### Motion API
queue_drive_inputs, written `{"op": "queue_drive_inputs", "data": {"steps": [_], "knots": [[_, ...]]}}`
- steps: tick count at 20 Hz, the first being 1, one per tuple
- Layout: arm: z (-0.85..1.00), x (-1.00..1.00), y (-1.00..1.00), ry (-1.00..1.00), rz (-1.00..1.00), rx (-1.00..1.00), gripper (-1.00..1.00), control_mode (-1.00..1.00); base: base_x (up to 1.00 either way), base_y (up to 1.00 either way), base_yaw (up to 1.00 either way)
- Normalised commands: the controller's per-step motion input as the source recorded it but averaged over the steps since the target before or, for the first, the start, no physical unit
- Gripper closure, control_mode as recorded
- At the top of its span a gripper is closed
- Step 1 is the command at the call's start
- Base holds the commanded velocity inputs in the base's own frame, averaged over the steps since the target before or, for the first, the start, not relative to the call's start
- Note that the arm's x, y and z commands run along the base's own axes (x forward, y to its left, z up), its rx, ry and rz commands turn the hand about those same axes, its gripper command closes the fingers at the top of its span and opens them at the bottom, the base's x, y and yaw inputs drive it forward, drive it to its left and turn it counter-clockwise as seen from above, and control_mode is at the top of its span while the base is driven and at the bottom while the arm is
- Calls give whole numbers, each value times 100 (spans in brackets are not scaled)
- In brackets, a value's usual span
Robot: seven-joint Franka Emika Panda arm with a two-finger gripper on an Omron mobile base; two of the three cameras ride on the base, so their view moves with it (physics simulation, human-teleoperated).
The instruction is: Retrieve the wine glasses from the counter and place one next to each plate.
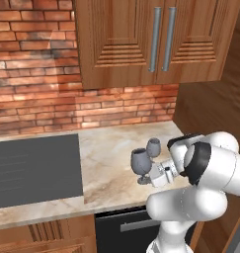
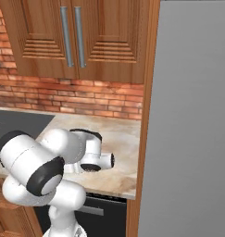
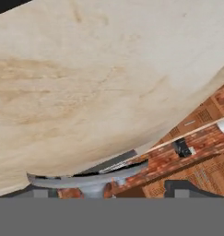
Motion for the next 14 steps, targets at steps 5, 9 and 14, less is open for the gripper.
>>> {"op": "queue_drive_inputs", "data": {"steps": [5, 9, 14], "knots": [[-10, 2, 22, 4, 0, 1, 100, -100, 0, 0, 0], [0, -25, 0, -1, 0, 4, 100, -100, 0, 0, 0], [24, -47, -2, -6, 0, 11, 100, -100, 0, 0, 0]]}}
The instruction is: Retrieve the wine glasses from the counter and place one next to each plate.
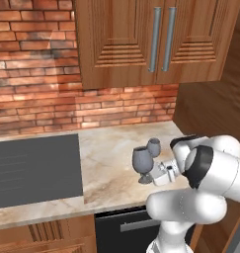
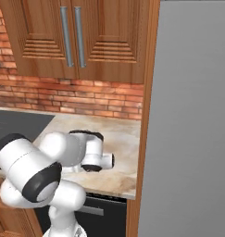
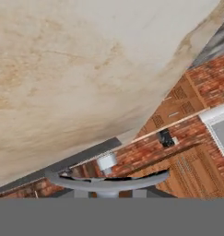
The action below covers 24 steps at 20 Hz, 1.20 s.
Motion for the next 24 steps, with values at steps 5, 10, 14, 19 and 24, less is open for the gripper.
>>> {"op": "queue_drive_inputs", "data": {"steps": [5, 10, 14, 19, 24], "knots": [[93, -75, 1, -23, -5, 5, 100, -100, 0, 0, 0], [100, -61, 2, -26, -9, 1, 100, -100, 0, 0, 0], [100, -55, 0, -7, -2, 0, 100, -100, 0, 0, 0], [100, -61, 1, -1, -6, 0, 100, -100, 0, 0, 0], [100, -69, 0, -18, -10, 0, 100, -100, 0, 0, 0]]}}
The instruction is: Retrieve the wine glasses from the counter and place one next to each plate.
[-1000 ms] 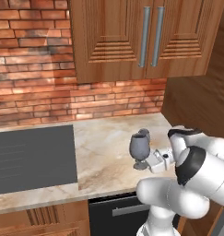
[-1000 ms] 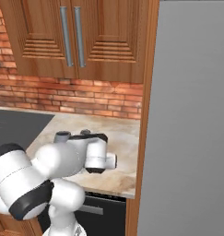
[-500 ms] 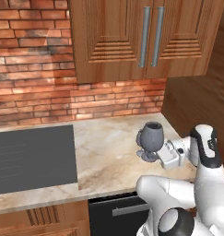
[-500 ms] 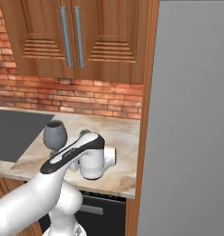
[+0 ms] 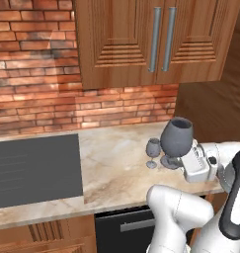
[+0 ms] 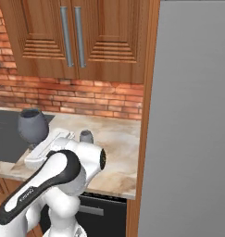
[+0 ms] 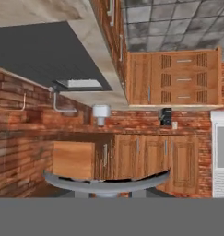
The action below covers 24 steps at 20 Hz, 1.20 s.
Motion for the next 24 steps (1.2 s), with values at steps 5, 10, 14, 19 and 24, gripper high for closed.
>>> {"op": "queue_drive_inputs", "data": {"steps": [5, 10, 14, 19, 24], "knots": [[100, -42, 0, -5, -11, 0, 100, -100, 0, 0, 0], [100, -16, -7, 0, -12, 0, 100, -100, 0, 0, 0], [69, -1, -3, 0, -7, -1, 100, -100, 0, 0, 0], [37, -6, 2, -1, 0, -3, 100, -100, 0, 0, 0], [22, -30, 3, -1, 0, 0, 100, 100, -20, 7, -1]]}}
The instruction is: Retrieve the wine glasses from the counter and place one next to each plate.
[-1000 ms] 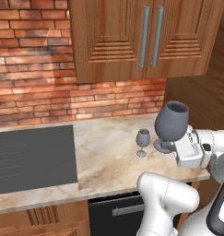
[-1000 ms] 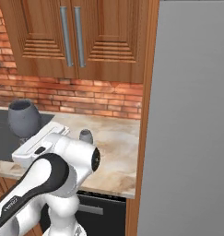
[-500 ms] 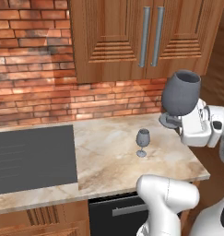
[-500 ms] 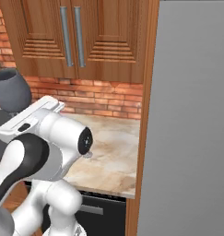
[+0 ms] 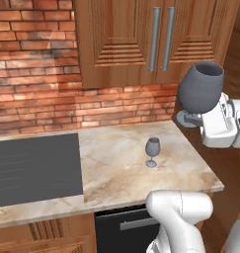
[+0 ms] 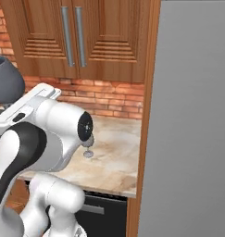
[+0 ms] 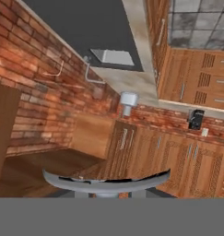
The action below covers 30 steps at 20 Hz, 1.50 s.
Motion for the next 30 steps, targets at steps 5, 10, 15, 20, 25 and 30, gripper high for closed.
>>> {"op": "queue_drive_inputs", "data": {"steps": [5, 10, 15, 20, 25, 30], "knots": [[0, 0, 0, 0, 0, 0, 100, 100, -100, 39, -3], [0, 0, 0, 0, 0, 0, 100, 100, -57, 100, 46], [0, 0, 0, 0, 0, 0, 100, 100, -14, 84, 80], [0, 0, 0, 0, 0, 0, 100, 100, -2, 32, 96], [0, 0, 0, 0, 0, 0, 100, 100, 0, 0, 100], [0, 0, 0, 0, 0, 0, 100, 100, 0, 0, 100]]}}
